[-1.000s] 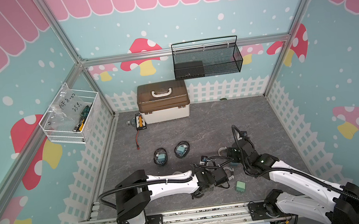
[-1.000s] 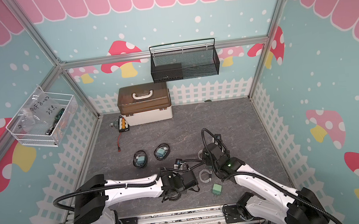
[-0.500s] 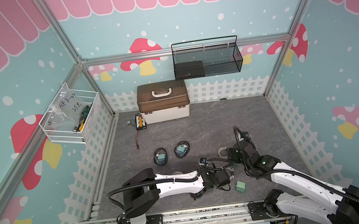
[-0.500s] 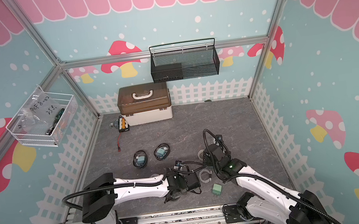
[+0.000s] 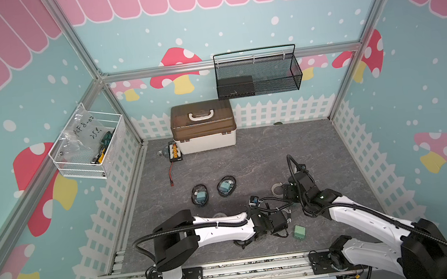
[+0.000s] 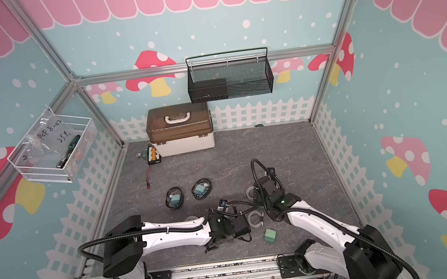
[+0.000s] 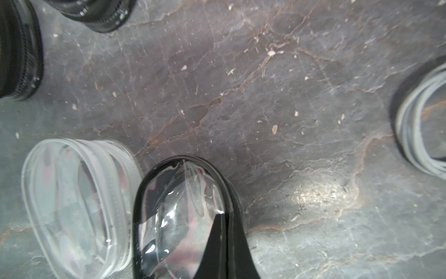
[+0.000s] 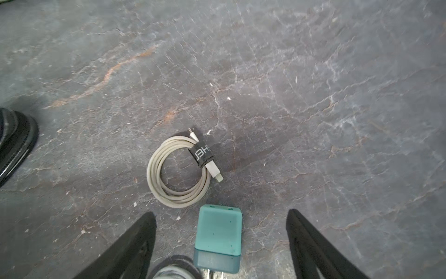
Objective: Pack away charging kits
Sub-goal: Pick up the storage bag at the center of the board, then pick up the charging cable from the center of the board.
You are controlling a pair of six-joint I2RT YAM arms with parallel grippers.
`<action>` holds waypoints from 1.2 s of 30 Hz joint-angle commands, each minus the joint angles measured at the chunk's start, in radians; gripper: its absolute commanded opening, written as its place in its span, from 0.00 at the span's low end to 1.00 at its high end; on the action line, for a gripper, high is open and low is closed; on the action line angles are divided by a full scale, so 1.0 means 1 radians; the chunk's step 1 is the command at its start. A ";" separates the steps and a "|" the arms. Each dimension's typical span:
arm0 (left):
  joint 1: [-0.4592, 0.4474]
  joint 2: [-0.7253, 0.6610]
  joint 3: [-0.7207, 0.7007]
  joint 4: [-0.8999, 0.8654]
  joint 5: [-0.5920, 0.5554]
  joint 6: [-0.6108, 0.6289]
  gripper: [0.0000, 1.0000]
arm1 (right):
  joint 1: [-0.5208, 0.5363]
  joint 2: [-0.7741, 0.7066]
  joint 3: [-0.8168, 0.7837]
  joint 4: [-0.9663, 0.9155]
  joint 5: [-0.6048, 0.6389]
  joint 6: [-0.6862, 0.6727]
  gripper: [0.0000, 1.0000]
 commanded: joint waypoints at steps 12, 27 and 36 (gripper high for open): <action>0.089 -0.224 -0.015 -0.016 -0.058 0.064 0.00 | -0.143 0.391 0.179 0.097 -0.226 -0.182 0.61; 0.215 -0.266 -0.028 0.071 0.001 0.142 0.00 | -0.145 0.547 0.308 0.078 -0.267 -0.163 0.15; 0.282 -0.200 0.022 0.217 -0.033 0.156 0.00 | -0.133 0.218 0.198 0.076 -0.385 -0.007 0.02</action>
